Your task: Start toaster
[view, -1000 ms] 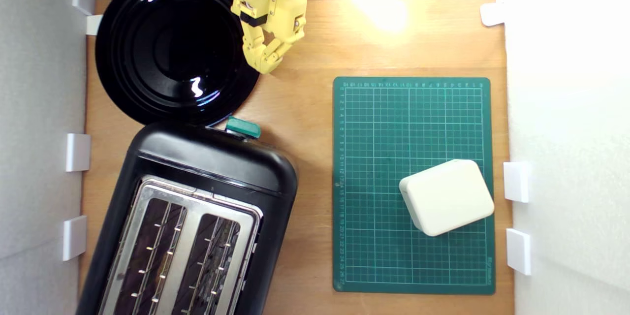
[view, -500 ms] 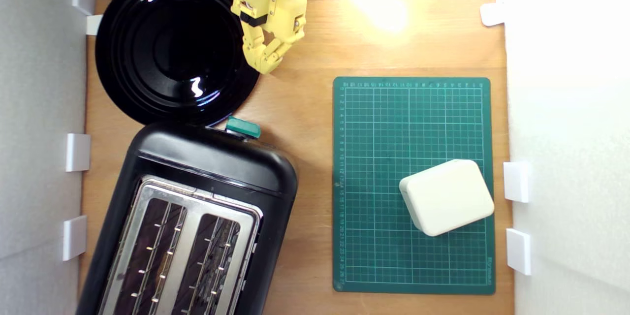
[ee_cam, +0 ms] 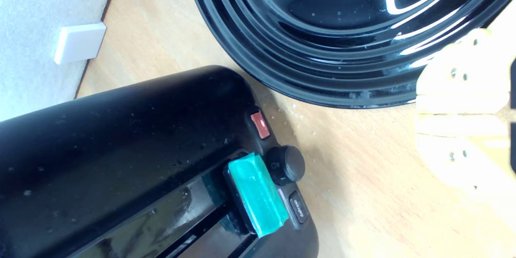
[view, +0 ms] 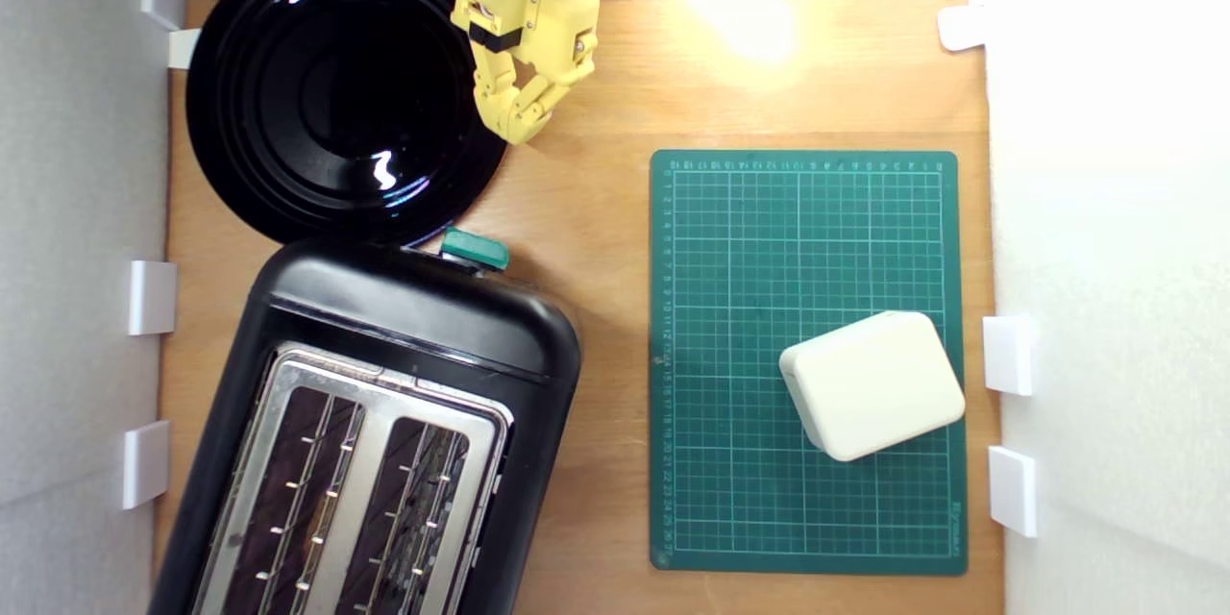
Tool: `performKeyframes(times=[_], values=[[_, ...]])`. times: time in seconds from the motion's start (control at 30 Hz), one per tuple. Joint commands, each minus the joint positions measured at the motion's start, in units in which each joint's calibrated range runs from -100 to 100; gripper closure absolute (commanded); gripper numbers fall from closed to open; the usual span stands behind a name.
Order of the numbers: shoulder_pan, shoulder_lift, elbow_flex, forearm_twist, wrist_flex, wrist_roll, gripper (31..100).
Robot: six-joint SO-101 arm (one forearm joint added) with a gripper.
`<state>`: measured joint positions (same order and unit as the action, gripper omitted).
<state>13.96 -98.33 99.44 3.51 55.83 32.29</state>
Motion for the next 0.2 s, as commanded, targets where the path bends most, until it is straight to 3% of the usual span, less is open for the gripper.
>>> performKeyframes(times=[0.0,0.17], values=[[0.08,-0.25,0.37,0.61,0.66,-0.13,98.9],[0.08,-0.25,0.37,0.61,0.66,-0.13,98.9]])
